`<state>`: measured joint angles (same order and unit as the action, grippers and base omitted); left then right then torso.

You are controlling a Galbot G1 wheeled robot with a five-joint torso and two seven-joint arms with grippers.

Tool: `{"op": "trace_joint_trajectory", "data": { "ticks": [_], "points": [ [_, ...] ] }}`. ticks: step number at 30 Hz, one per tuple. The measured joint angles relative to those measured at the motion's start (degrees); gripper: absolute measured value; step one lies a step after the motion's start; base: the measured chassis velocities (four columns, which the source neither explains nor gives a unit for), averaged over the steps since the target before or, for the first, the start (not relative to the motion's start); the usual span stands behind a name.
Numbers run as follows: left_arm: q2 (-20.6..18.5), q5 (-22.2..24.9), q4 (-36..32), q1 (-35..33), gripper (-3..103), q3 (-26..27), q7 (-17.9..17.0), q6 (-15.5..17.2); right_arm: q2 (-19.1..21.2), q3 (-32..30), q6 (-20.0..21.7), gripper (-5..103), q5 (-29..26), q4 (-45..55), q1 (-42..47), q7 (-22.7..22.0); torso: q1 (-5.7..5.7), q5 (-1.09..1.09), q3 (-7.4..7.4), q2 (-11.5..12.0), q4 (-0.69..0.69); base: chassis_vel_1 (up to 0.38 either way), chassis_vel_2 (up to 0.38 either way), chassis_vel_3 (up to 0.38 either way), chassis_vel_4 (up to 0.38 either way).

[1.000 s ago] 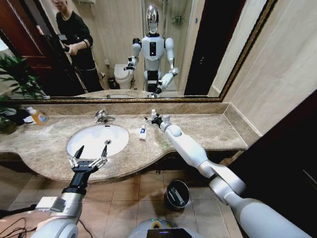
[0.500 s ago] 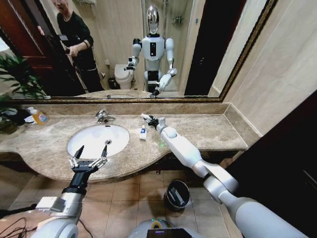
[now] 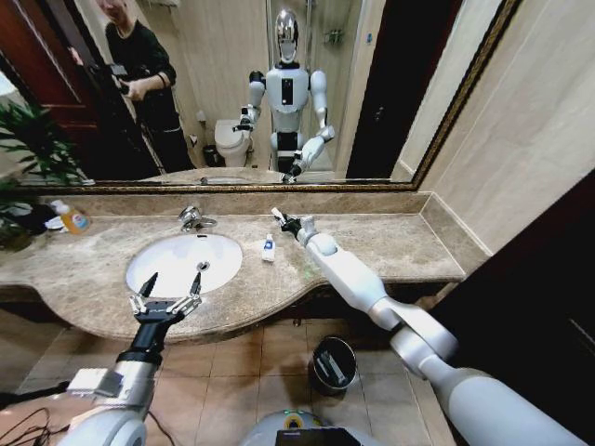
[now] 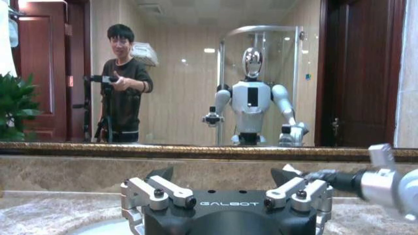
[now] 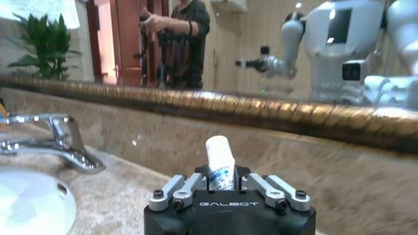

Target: Pick up the trash from the sink and place it in the trash bin.

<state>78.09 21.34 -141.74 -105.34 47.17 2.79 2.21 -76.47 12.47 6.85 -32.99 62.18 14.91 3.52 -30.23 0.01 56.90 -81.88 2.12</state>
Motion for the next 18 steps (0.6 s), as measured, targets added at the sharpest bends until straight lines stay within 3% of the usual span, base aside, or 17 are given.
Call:
{"op": "trace_joint_trajectory", "data": {
  "ticks": [2,6,10,11,15,18],
  "points": [
    [0.0,0.0,0.0,0.0,100,0.0,0.0,0.0,4.0,0.0,1.3,22,-2.5,6.9,1.5,-1.2,0.00,-0.01,0.00,0.0,-0.01,0.000,0.000,0.000,0.000],
    [0.0,0.0,0.0,0.0,100,0.0,0.0,0.0,6.8,-0.5,2.2,22,-4.2,11.9,2.9,-1.7,0.00,0.00,-0.01,0.0,-0.02,0.000,0.000,0.000,0.000],
    [0.0,0.0,0.0,0.0,100,0.0,0.0,0.0,14.2,-4.3,3.7,22,-8.1,25.5,8.6,-2.4,0.01,0.00,-0.01,0.0,0.00,0.000,0.000,0.000,0.000],
    [0.0,0.0,0.0,0.0,100,0.0,0.0,0.0,14.2,-4.3,3.7,22,-8.1,25.5,8.6,-2.4,0.01,0.00,-0.01,0.0,0.00,0.000,0.000,0.000,0.000],
    [0.0,0.0,0.0,0.0,100,0.0,0.0,0.0,21.7,-11.0,5.6,22,-12.4,36.3,16.4,-1.3,0.01,0.02,-0.01,0.0,-0.01,0.000,0.000,0.000,0.000],
    [0.0,0.0,0.0,0.0,100,0.0,0.0,0.0,24.4,-14.3,6.2,22,-13.5,40.0,19.9,-0.9,0.01,0.02,-0.01,0.0,-0.02,0.000,0.000,0.000,0.000]
  ]
}}
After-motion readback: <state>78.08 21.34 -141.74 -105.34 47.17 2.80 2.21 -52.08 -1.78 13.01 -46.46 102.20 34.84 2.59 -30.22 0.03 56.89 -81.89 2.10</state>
